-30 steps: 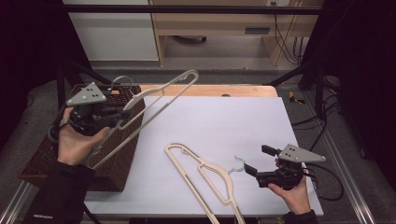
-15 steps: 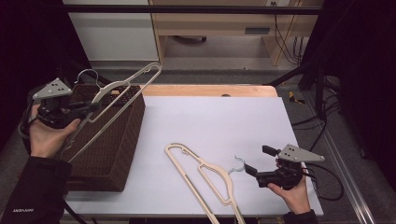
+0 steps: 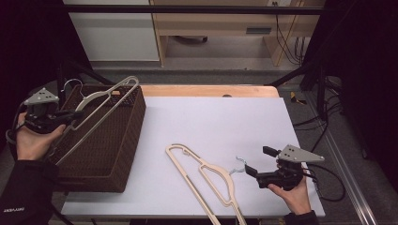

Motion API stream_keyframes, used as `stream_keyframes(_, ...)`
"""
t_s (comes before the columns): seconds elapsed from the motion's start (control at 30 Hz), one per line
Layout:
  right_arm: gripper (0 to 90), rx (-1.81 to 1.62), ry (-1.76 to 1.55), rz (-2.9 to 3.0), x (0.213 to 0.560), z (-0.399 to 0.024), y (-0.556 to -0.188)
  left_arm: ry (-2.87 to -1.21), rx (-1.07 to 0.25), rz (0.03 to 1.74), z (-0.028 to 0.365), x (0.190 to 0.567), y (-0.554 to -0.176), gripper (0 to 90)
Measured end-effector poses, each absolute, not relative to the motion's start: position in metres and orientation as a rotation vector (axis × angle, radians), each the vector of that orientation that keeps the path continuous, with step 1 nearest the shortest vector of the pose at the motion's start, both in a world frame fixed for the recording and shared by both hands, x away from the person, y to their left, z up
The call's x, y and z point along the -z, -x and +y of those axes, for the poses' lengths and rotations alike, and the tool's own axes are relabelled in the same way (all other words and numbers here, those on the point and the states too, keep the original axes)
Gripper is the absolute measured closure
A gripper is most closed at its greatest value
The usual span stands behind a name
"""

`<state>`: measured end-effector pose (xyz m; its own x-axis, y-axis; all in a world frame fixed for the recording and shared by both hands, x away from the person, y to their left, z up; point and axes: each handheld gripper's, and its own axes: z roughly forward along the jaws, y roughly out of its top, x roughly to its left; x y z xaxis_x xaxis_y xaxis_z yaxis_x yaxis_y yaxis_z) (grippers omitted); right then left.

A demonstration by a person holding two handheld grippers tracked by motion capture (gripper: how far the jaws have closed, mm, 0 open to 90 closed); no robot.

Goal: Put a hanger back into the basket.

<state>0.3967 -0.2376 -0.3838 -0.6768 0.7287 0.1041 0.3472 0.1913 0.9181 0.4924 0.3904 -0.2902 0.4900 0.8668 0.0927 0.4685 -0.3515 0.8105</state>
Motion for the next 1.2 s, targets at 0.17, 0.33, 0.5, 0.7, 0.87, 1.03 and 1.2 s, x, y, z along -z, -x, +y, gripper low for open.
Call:
stream_keyframes(0.17,5.7,-1.471,-1.016,2.122,0.385,-0.237,-0.397,-2.011,-0.672,1.122,0.396,0.300,-0.495,86.2)
stream_keyframes(0.33,5.7,-1.468,-1.015,2.133,0.386,-0.236,-0.398,-2.003,-0.633,1.154,0.406,0.312,-0.495,86.2)
stream_keyframes(0.5,5.7,-1.462,-1.012,2.140,0.387,-0.235,-0.398,-2.042,-0.598,1.147,0.411,0.326,-0.491,86.3)
stream_keyframes(0.7,5.7,-1.455,-1.010,2.152,0.388,-0.233,-0.399,-2.070,-0.557,1.142,0.403,0.339,-0.497,86.1)
stream_keyframes(0.87,5.7,-1.453,-1.009,2.157,0.389,-0.232,-0.400,-2.075,-0.546,1.206,0.402,0.357,-0.507,85.6)
stream_keyframes(1.03,5.8,-1.451,-1.014,2.163,0.391,-0.231,-0.400,-2.107,-0.568,1.330,0.405,0.371,-0.513,83.7)
stream_keyframes(1.2,5.8,-1.444,-1.013,2.174,0.392,-0.229,-0.401,-2.019,-0.553,1.423,0.421,0.377,-0.510,80.2)
